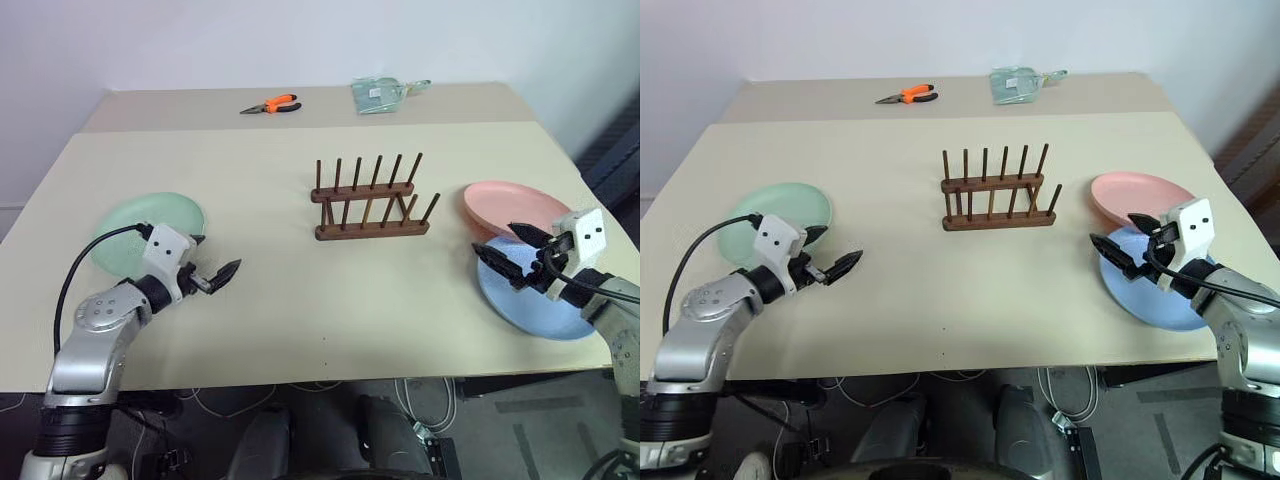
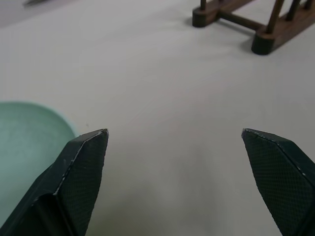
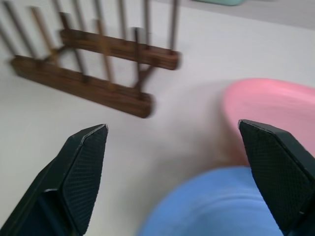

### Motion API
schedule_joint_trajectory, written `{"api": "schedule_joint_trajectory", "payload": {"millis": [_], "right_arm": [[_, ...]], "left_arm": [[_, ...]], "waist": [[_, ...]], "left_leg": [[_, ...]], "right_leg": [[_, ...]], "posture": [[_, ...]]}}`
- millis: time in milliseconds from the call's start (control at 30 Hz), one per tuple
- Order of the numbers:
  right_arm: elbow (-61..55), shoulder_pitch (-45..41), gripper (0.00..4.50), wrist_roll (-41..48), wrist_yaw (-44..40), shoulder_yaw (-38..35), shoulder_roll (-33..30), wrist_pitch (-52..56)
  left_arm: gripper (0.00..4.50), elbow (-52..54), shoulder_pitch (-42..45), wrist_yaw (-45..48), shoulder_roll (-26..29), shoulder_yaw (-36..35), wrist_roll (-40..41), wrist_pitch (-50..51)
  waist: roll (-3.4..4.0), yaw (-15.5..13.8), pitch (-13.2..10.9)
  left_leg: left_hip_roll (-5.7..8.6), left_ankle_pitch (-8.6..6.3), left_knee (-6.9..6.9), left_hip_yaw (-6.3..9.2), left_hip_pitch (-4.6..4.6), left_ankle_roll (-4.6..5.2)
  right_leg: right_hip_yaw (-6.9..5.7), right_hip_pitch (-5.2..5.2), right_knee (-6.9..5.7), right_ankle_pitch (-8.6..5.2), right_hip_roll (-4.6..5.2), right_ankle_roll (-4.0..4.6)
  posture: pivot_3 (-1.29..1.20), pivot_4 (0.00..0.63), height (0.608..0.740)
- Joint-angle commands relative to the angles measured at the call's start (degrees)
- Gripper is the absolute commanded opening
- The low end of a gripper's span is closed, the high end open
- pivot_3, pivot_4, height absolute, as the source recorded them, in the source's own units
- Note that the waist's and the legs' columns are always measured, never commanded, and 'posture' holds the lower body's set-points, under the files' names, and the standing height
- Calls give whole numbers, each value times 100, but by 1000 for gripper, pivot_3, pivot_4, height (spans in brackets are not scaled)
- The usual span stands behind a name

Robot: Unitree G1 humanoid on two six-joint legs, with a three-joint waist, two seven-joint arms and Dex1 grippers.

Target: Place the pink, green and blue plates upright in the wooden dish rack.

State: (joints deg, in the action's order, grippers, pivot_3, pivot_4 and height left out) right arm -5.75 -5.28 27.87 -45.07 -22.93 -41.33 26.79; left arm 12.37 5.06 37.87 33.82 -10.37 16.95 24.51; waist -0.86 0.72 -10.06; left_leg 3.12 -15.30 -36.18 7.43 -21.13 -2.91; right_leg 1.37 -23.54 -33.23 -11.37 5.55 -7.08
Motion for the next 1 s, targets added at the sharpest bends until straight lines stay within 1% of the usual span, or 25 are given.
{"api": "schedule_joint_trajectory", "payload": {"millis": [33,100,200,267,367,433,500,567,667,767,900,933,967,1000], "right_arm": [[-240,-146,4443,10,-18,106,-88,-23],[-217,-215,4443,-53,25,189,-65,-64],[-66,-435,4443,-281,78,482,-54,-232],[-143,-472,4443,-323,13,714,-69,-124],[-576,-271,4443,-376,-46,1083,-34,-24],[-882,-110,4443,-797,249,1427,112,-324],[-1298,66,4443,-1078,567,1788,347,-396],[-1623,180,4443,-1190,799,1986,565,-352],[-2078,338,4443,-1324,1163,2194,876,-218],[-2551,669,4443,-1466,1469,2340,1049,-111],[-3076,1104,4443,-1518,1745,2281,1132,63],[-3163,1197,4500,-1522,1776,2240,1126,90],[-3223,1246,4500,-1543,1810,2240,1124,118],[-3259,1278,4500,-1558,1830,2241,1119,136]], "left_arm": [[4500,378,-84,112,101,-49,180,115],[4500,426,-113,132,100,-20,187,145],[4500,372,-5,190,34,209,173,188],[4500,92,252,387,13,529,102,146],[4500,-588,840,618,-90,1098,-179,-77],[4500,-1233,1372,778,-313,1488,-377,-332],[4500,-2444,2233,701,-773,1977,-866,-800],[4500,-3415,2888,719,-1174,2203,-1092,-1146],[4500,-4602,3560,907,-1612,2339,-1247,-1657],[4500,-5775,4159,994,-2022,2466,-1499,-2165],[4500,-6811,4624,1025,-2301,2487,-1759,-2660],[3977,-6976,4694,1022,-2353,2445,-1764,-2742],[3655,-7089,4732,1050,-2373,2395,-1748,-2804],[3169,-7169,4750,1084,-2383,2367,-1744,-2874]], "waist": [[0,-3,0],[0,-4,0],[0,-6,0],[0,-21,0],[0,-60,0],[0,-85,1],[-2,-130,2],[-2,-167,2],[-6,-127,2],[-9,-135,3],[-14,-152,7],[-15,-150,9],[-18,-148,10],[-19,-145,11]], "left_leg": [[0,0,0,0,-1,0],[0,0,0,0,0,0],[1,0,0,0,-1,0],[1,0,-1,-1,-1,0],[4,0,-4,2,-4,0],[5,0,-4,2,-7,0],[5,0,-5,2,-7,0],[8,1,-13,3,-11,-1],[11,0,-16,3,-18,1],[9,-1,-9,2,-17,3],[9,-1,-11,6,-17,3],[9,-1,-13,6,-15,3],[10,-1,-15,6,-15,3],[10,-2,-17,7,-13,4]], "right_leg": [[0,0,0,0,0,0],[0,0,0,0,0,1],[0,-1,1,1,1,1],[0,-1,2,0,1,1],[-2,1,1,1,1,2],[-2,-2,2,5,1,7],[-2,-2,2,7,0,6],[-4,-2,0,15,0,-9],[-3,-5,4,22,3,-8],[-4,-11,2,23,3,-10],[-8,-7,1,10,2,-31],[-8,-2,3,9,2,-33],[-8,1,4,8,3,-33],[-8,3,4,7,3,-33]], "posture": [[0,150,740],[0,150,740],[0,150,740],[0,150,740],[0,150,740],[0,150,740],[0,150,740],[0,150,740],[0,150,740],[0,150,740],[0,150,740],[0,150,740],[0,150,740],[0,150,740]]}}
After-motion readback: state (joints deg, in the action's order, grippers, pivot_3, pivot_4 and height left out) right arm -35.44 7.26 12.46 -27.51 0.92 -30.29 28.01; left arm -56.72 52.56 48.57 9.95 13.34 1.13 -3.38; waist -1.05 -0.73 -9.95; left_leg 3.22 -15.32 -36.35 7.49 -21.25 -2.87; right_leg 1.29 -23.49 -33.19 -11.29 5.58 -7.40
